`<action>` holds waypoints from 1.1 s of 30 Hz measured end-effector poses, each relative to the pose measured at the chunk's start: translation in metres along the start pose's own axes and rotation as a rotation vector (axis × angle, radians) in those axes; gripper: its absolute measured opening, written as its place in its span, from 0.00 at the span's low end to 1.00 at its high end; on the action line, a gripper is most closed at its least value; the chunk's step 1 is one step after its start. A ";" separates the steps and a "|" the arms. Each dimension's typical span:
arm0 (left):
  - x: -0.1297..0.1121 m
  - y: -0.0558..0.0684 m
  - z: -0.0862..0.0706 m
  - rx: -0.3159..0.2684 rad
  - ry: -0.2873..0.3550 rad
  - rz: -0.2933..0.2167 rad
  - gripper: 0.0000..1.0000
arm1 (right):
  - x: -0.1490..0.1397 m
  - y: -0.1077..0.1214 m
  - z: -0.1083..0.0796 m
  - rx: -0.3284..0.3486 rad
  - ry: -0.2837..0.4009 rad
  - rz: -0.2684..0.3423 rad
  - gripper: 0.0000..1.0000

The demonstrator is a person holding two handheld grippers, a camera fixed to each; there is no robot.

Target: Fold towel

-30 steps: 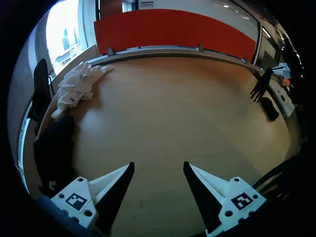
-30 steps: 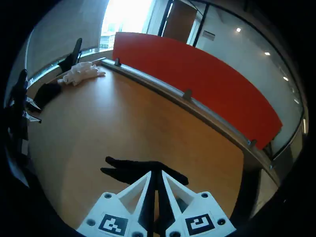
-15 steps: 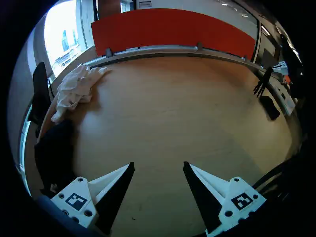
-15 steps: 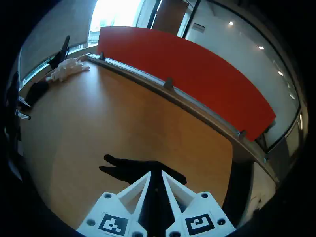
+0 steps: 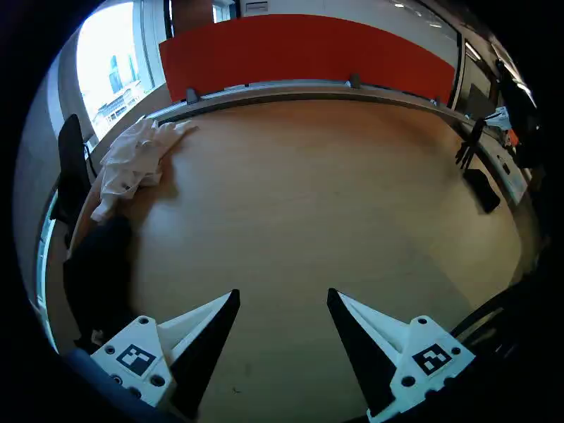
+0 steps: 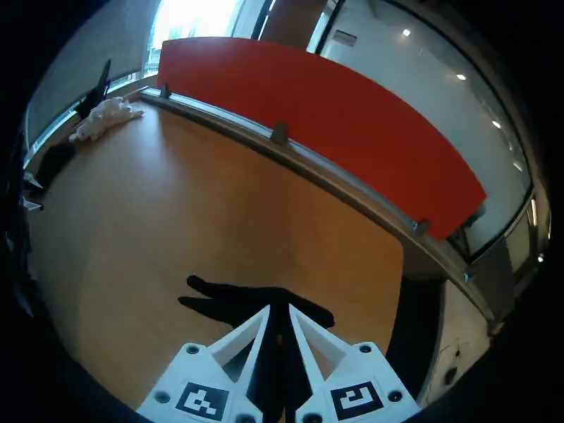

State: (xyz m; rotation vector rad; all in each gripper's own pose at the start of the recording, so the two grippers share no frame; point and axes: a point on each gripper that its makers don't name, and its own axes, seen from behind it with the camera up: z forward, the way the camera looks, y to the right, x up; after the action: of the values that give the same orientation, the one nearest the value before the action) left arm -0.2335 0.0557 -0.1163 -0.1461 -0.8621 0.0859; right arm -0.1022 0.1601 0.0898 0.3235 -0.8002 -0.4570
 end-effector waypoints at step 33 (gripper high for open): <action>0.004 0.011 0.002 -0.020 -0.004 0.032 0.92 | -0.106 0.011 -0.034 -0.014 -0.127 0.079 0.04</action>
State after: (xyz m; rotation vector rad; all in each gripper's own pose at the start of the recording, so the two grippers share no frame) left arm -0.2326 0.0668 -0.1140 -0.1789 -0.8647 0.1073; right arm -0.1382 0.2270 0.0083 0.2502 -0.9298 -0.4119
